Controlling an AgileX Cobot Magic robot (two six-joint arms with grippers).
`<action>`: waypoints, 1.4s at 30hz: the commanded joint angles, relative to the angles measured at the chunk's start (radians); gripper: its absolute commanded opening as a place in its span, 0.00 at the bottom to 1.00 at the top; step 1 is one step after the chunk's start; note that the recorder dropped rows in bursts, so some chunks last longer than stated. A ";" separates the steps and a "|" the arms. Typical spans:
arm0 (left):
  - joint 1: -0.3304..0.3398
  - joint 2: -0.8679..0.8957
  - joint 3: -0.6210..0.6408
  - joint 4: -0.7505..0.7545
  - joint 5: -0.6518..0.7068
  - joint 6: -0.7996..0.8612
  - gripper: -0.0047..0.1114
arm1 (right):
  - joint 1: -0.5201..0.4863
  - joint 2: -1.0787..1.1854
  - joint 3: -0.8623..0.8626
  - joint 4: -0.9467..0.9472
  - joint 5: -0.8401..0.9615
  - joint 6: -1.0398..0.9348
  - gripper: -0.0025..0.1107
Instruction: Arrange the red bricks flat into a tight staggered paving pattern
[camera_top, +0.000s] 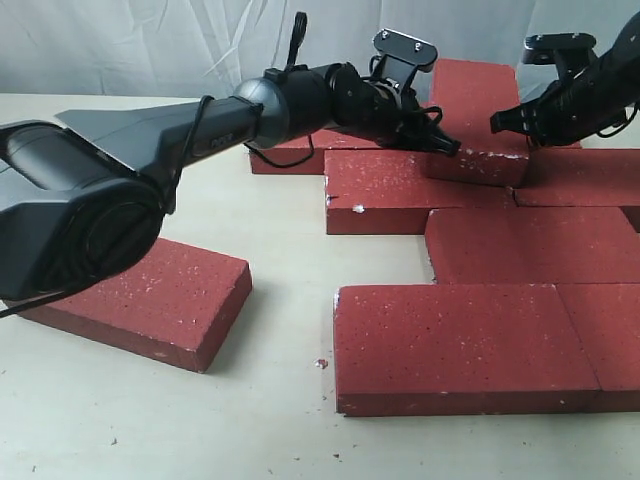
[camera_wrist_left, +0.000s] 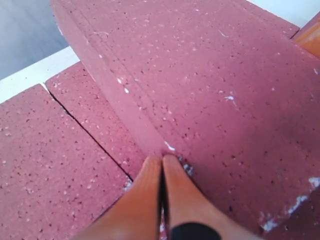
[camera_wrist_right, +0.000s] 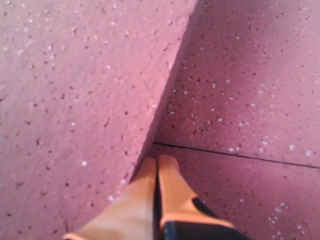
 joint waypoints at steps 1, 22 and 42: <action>-0.013 -0.014 -0.007 -0.013 -0.014 0.005 0.04 | 0.017 -0.028 -0.005 0.014 0.014 -0.007 0.02; 0.019 -0.377 0.147 0.261 0.298 -0.089 0.04 | 0.232 -0.244 -0.005 0.029 0.127 -0.012 0.02; 0.296 -0.896 1.001 0.257 -0.052 -0.122 0.04 | 0.568 -0.217 -0.005 0.125 -0.029 0.038 0.02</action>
